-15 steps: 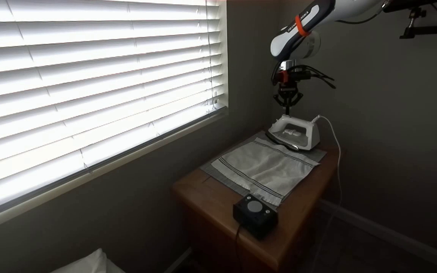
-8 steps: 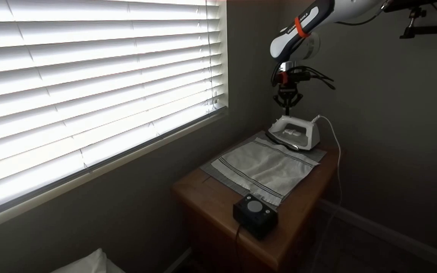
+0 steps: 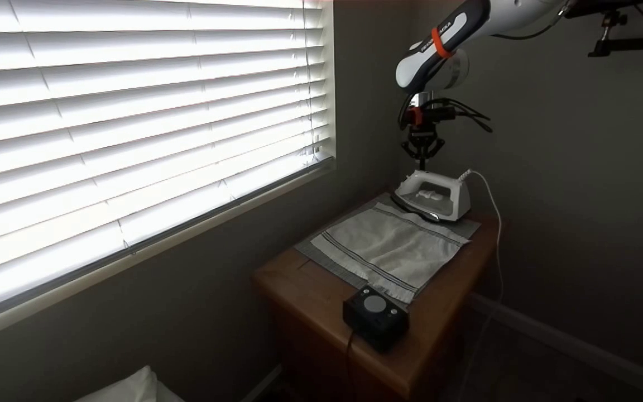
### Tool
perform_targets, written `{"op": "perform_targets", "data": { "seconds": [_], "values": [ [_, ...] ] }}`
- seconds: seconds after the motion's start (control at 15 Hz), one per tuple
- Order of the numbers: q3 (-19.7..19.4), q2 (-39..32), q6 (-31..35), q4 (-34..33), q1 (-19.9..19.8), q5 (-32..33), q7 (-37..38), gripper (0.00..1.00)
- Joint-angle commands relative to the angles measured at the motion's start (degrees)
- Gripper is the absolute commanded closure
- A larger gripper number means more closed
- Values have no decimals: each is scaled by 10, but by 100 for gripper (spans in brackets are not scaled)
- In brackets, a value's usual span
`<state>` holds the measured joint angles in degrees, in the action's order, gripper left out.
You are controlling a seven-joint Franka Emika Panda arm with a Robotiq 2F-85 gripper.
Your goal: Press a button on the pressing iron
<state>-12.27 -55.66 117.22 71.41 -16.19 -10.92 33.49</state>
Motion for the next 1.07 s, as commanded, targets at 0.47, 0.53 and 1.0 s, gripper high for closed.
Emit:
{"op": "perform_targets", "data": {
  "seconds": [0.47, 0.53, 1.0],
  "values": [
    [7, 44, 52, 21, -4, -8, -32, 100],
    [8, 56, 55, 29, -5, -10, -40, 100],
    [19, 182, 6, 117, -5, 7, -202, 54]
  ]
}}
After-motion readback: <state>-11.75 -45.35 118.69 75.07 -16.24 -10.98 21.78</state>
